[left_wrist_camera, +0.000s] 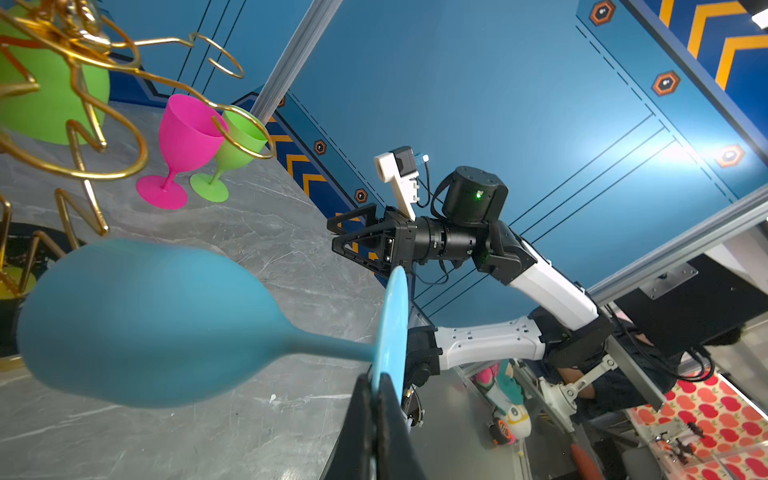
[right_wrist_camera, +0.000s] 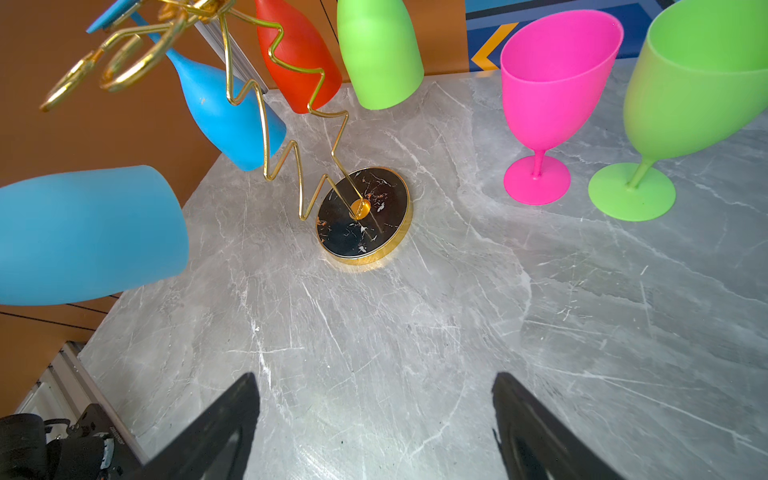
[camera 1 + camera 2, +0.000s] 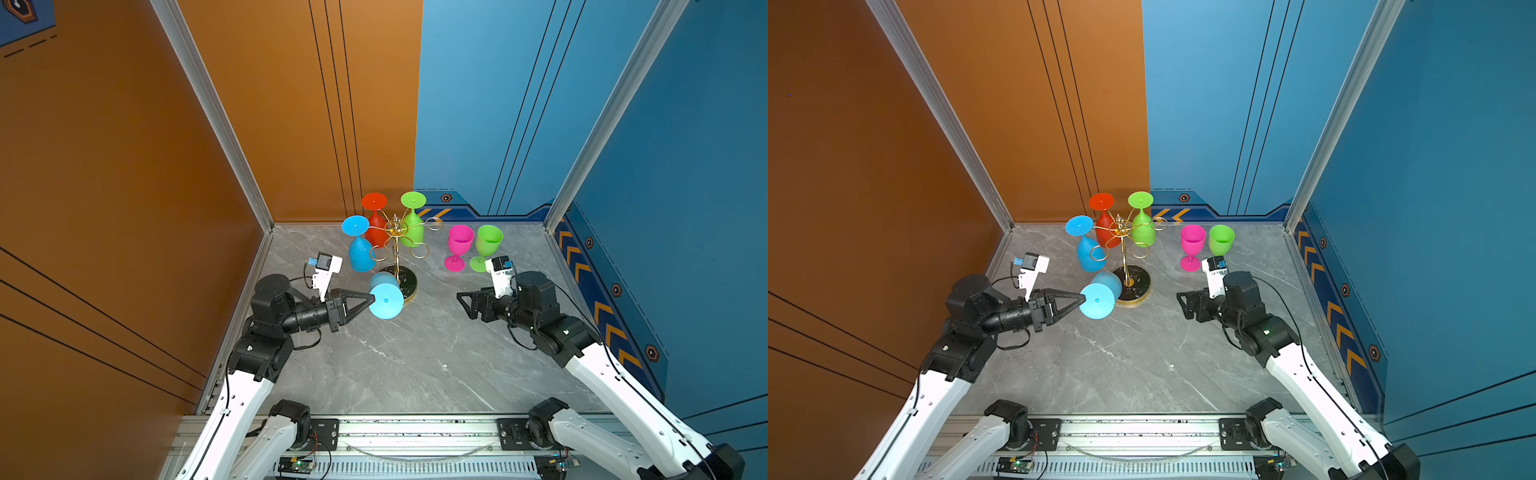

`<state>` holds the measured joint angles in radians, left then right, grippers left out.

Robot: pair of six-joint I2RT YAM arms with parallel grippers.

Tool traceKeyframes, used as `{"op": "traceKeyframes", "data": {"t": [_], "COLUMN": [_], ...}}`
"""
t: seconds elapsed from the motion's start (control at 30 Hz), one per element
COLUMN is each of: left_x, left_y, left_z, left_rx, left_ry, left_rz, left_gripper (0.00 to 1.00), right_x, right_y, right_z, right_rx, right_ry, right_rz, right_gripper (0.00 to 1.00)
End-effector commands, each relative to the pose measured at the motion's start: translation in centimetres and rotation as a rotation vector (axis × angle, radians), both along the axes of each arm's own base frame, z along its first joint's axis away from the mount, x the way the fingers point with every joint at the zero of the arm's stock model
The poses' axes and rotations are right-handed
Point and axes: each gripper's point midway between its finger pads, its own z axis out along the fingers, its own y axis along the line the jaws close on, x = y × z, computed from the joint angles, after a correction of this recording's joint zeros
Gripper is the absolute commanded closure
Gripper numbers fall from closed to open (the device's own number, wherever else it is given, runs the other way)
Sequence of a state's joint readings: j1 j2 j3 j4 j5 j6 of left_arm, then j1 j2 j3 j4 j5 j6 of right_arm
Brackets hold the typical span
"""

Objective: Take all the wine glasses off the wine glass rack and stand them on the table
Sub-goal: 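Carry the blue glass toward the robot with the left gripper while the right reaches in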

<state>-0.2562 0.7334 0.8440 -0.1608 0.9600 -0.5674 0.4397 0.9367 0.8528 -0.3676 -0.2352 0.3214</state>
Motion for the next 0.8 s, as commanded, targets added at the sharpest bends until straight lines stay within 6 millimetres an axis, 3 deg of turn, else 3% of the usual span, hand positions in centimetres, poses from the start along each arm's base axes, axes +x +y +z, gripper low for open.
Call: {"op": "traceKeyframes", "data": {"t": [0.0,0.2,0.33,0.5,0.6,0.77], "left_x": [-1.2,-5.6,-7.0,-7.3,-6.4,-6.0], "left_y": [-0.3,-0.6,-0.3,-0.2,0.1,0.1], "left_z": [-0.5,-0.4,-0.8,-1.1,-1.5,-2.2], "left_rx": [0.066,0.109,0.119,0.138,0.174,0.221], "left_ry": [-0.192,-0.501,-0.602,-0.664,-0.689,-0.752], "left_rz": [0.003,-0.037,-0.036,-0.03,0.017,0.038], "left_gripper": [1.0,1.0,1.0,1.0,1.0,1.0], "right_x": [-0.2,-0.1,0.0,0.0,-0.1,-0.2], "right_y": [0.4,0.9,1.5,2.5,2.9,2.5], "right_z": [0.6,0.9,1.5,2.7,3.2,4.1], "right_rx": [0.023,0.036,0.059,0.098,0.11,0.098], "right_ry": [0.041,0.098,0.123,0.142,0.153,0.155], "right_rz": [-0.002,0.007,0.027,0.061,0.084,0.085], "right_gripper": [0.11,0.11,0.11,0.11,0.12,0.11]}}
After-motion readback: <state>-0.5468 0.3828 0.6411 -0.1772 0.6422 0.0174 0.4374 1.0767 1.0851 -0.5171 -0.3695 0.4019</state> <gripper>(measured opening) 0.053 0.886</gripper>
